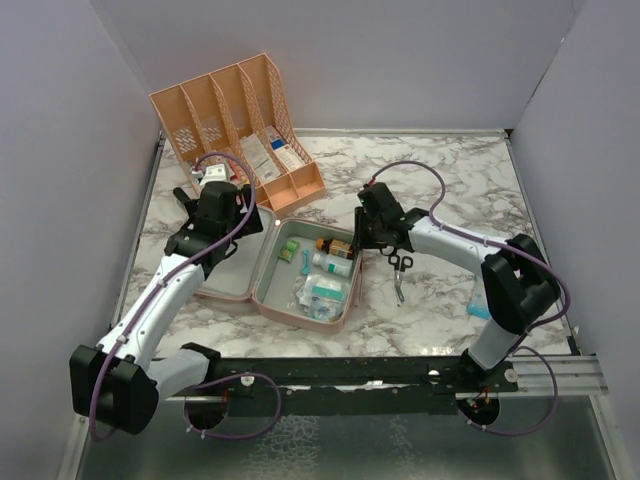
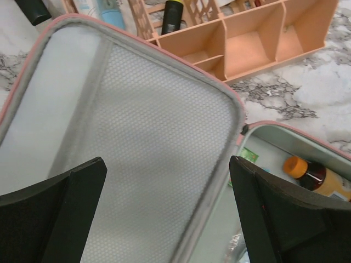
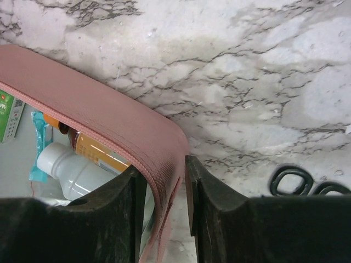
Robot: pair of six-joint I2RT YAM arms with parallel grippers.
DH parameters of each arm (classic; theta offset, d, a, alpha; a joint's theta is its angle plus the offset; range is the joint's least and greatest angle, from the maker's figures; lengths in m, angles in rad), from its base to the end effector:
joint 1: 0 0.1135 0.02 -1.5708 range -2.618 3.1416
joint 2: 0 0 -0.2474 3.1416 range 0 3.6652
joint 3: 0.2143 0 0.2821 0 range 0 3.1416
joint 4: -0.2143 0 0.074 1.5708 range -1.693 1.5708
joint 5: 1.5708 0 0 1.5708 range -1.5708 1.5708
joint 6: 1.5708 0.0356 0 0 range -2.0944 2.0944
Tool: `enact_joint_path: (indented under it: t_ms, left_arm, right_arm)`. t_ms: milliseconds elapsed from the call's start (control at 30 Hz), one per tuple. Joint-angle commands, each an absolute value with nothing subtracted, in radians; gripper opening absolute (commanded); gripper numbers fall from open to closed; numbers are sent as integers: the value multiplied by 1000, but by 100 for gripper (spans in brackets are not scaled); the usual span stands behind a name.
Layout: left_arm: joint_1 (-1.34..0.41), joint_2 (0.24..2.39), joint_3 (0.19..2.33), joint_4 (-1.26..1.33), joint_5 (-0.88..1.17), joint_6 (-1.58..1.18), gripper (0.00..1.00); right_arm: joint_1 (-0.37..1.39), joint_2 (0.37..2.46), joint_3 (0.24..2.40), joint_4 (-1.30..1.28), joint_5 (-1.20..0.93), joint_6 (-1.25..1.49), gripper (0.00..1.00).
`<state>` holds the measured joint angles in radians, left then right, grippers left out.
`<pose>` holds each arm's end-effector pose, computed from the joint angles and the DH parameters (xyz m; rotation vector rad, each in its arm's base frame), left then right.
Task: Organize the medicine kit
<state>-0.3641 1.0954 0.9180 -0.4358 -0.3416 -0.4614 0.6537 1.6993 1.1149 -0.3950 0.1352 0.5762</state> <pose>0.2627 -0.0874 0.2820 -0.2950 2.1254 -0.1073 0.3011 0.2246 0.1661 -0.0465 2.5659 0.3090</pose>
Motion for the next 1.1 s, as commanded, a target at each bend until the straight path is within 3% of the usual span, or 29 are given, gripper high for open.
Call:
enact_joint_path:
  t_ms: [0, 167, 467, 767, 933, 1067]
  left_arm:
    - [-269, 1095, 930, -454, -251, -451, 99]
    - [-97, 1068, 907, -466, -187, -456, 99]
    - [184, 1118, 836, -326, 160, -496, 99]
    - [413, 1248, 750, -127, 422, -596, 99]
    - [462, 1280, 744, -119, 454, -545, 99]
    - [481, 1323, 744, -91, 603, -540, 99]
  right_arm:
    - [588, 1680, 1079, -376, 111, 493, 33]
    - [563, 1679, 1079, -373, 103, 498, 33]
    - [554, 1695, 1088, -358, 40, 516, 37]
    - [552, 1635, 1165, -355, 58, 482, 65]
    - [552, 1651, 1223, -373, 56, 422, 67]
    - [552, 1648, 1220, -357, 38, 421, 67]
